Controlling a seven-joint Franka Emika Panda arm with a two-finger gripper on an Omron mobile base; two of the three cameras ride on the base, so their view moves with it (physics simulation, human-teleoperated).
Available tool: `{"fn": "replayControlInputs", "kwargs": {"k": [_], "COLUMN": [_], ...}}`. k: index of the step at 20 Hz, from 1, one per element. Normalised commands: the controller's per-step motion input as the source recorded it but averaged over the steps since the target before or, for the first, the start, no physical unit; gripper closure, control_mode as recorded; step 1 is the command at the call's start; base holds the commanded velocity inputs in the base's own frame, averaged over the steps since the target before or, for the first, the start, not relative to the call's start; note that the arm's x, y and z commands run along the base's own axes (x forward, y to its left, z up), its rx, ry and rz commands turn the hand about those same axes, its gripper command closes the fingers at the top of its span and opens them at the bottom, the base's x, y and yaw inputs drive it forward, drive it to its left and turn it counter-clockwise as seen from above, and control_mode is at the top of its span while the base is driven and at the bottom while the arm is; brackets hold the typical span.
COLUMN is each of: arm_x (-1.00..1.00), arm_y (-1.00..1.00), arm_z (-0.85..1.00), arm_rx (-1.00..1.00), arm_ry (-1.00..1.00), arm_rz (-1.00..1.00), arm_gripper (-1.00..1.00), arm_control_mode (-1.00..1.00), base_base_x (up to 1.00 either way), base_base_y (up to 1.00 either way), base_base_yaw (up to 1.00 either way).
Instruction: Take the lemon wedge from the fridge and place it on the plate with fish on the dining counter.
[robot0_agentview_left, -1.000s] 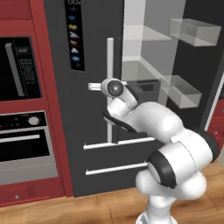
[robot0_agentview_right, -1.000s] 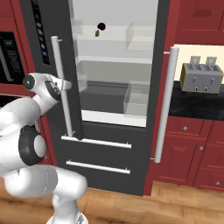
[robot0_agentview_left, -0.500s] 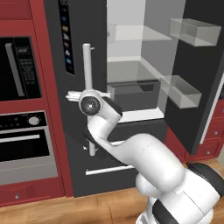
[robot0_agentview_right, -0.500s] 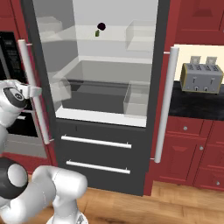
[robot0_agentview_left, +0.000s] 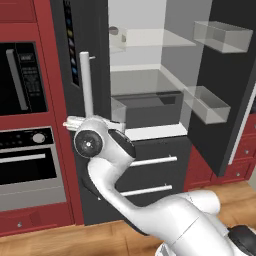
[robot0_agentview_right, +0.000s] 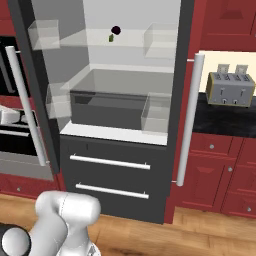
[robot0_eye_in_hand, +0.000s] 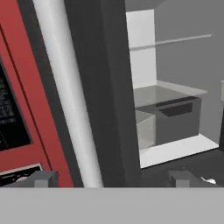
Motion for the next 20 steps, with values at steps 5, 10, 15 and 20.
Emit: {"fn": "replayControlInputs", "kwargs": {"k": [5,10,15,20], "arm_x": [-0.90,0.17,0.35,0.58], "arm_y": [-0.90,-0.96,-0.89,-0.52], "arm_z": [0.70,0.42,0.00,0.00], "arm_rx": [0.30,0.29,0.16,0.18], "arm_ry": [0.15,0.15,0.13,0.06], "arm_rz": [0.03,0.19,0.33,0.38], "arm_gripper": [-1.00,-1.00,-1.00,-1.00], "arm_control_mode": [-1.00,-1.00,-1.00,-1.00], "base_base_x": [0.00,0.00,0.00,0.00], "base_base_y": [0.00,0.00,0.00,0.00], "base_base_yaw": [0.00,0.00,0.00,0.00]}}
